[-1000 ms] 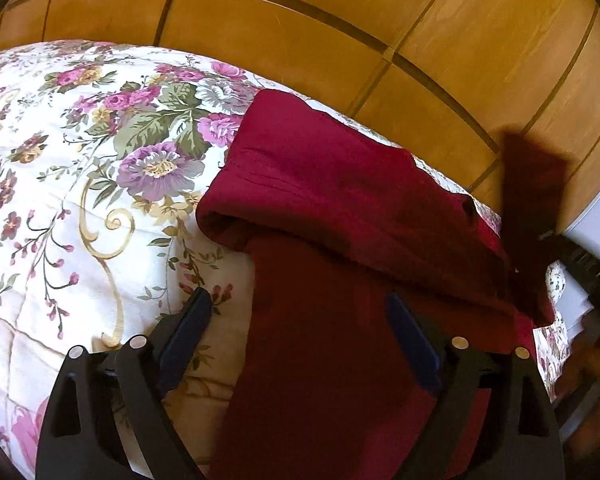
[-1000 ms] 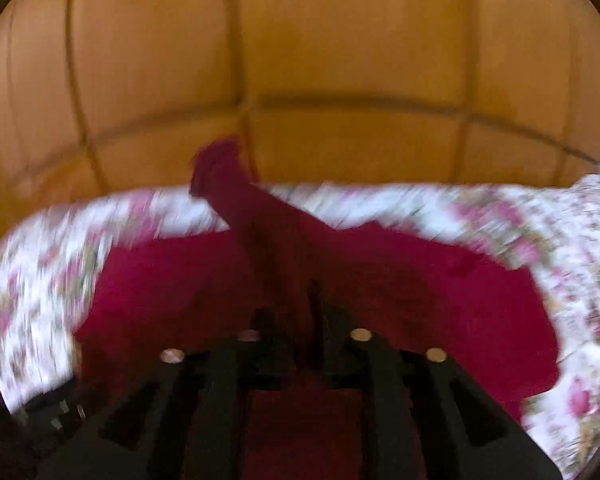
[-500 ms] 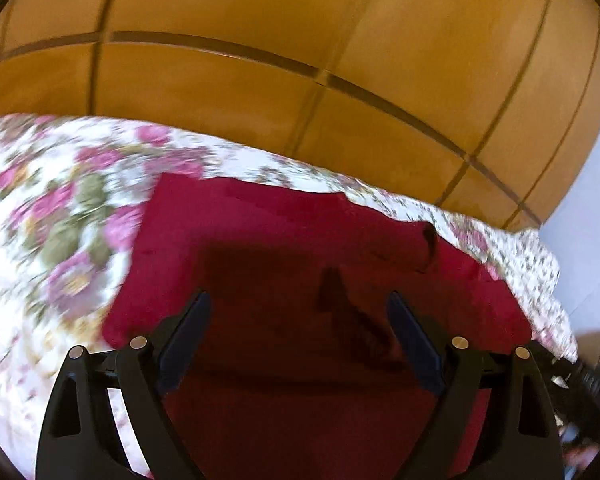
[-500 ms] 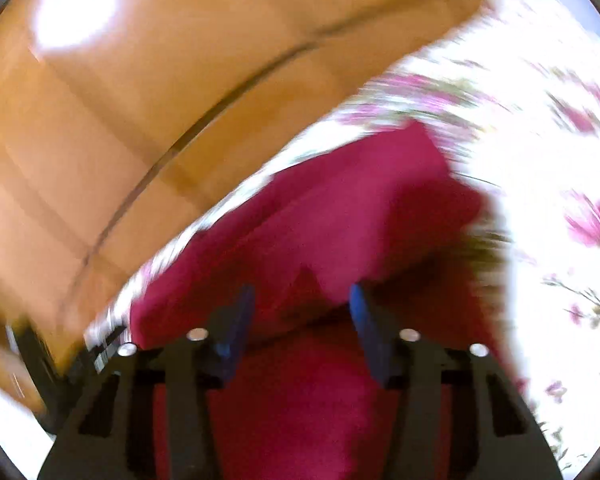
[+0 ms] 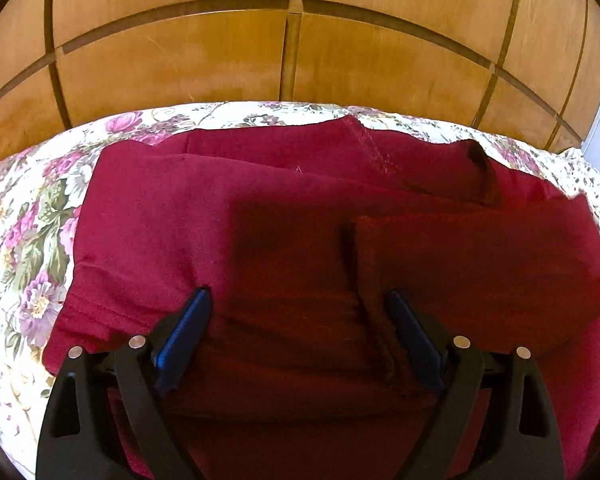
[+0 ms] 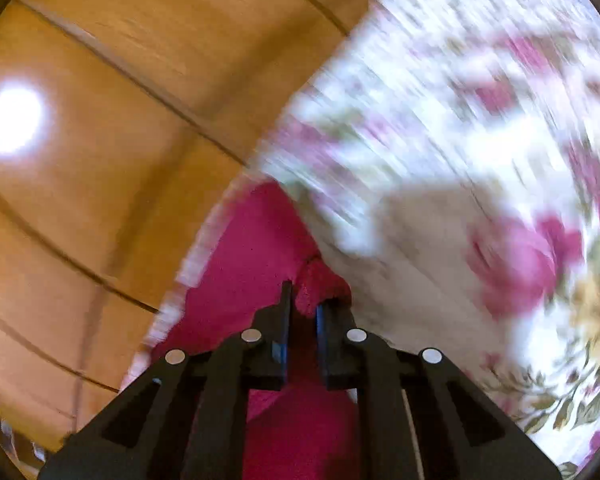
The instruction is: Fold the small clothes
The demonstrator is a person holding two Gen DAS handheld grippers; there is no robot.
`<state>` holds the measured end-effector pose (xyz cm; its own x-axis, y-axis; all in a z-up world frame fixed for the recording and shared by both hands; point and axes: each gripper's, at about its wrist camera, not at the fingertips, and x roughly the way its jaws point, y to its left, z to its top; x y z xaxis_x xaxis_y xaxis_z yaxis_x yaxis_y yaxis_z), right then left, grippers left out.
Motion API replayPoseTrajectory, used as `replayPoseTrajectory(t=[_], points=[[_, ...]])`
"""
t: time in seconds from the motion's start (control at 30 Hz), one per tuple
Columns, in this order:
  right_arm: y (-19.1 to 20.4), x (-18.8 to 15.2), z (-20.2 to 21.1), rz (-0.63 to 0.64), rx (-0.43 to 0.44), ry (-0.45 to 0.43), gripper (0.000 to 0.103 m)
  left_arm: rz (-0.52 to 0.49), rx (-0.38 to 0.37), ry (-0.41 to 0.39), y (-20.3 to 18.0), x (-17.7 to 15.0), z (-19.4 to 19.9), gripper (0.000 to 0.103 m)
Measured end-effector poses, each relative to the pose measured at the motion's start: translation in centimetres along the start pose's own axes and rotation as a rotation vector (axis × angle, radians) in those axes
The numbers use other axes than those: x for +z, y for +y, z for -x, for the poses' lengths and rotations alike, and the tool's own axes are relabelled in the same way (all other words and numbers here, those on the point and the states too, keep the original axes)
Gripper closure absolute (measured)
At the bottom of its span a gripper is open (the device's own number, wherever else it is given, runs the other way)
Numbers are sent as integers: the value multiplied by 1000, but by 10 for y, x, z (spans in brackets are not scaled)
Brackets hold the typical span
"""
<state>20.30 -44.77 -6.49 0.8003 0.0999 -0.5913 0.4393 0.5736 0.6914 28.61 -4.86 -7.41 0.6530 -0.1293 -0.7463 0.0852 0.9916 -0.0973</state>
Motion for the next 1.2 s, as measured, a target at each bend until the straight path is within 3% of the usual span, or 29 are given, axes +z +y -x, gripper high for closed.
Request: replayPoseTrajectory(t=[0.07,0.13,0.23,0.33,0.43,0.5,0.6,0.7,0.77,0.87,0.9,0.93,0.97,1.03,1.1,1.2], points=[[-11,-1,-7,-38,35,18,90,2,-9,1,-2,3,-4,13],[0,2,4,47,31,21,80,8,-17,0,0,2,-4,13],[31,-1,27,243,-46,-29,81,7,-19,-2,0,1,-4,12],[65,-6,41,432,-193,-157,75,4,-24,0,0,1,-5,9],[76,5,36,427,-225,-208,73,5,-27,0,0,0,-4,8],[85,12,28,477,-164,-190,73,4,-32,0,0,0,-5,7],[104,17,-13,595,-109,-52,77,-1,-31,1,-1,0,-6,5],[99,23,-71,606,-219,103,82,1,-35,-1,-1,1,-7,5],[73,32,-105,582,-348,135,92,0,-35,-1,-1,0,-9,4],[44,52,-102,388,-248,79,98,-4,-38,-1,-2,1,-12,3],[41,54,-95,365,-241,54,95,-4,-39,-1,-1,1,-12,3],[37,55,-82,345,-248,22,81,-3,-39,-1,-1,1,-12,3],[31,56,-66,314,-237,0,74,-3,-39,-1,-1,2,-12,3],[21,53,-28,262,-172,-41,74,-4,-38,-2,-1,1,-12,3],[20,46,-3,277,-150,-45,74,-4,-38,-1,-1,1,-12,3],[31,27,10,368,-110,3,84,-5,-38,0,-1,2,-12,3]])
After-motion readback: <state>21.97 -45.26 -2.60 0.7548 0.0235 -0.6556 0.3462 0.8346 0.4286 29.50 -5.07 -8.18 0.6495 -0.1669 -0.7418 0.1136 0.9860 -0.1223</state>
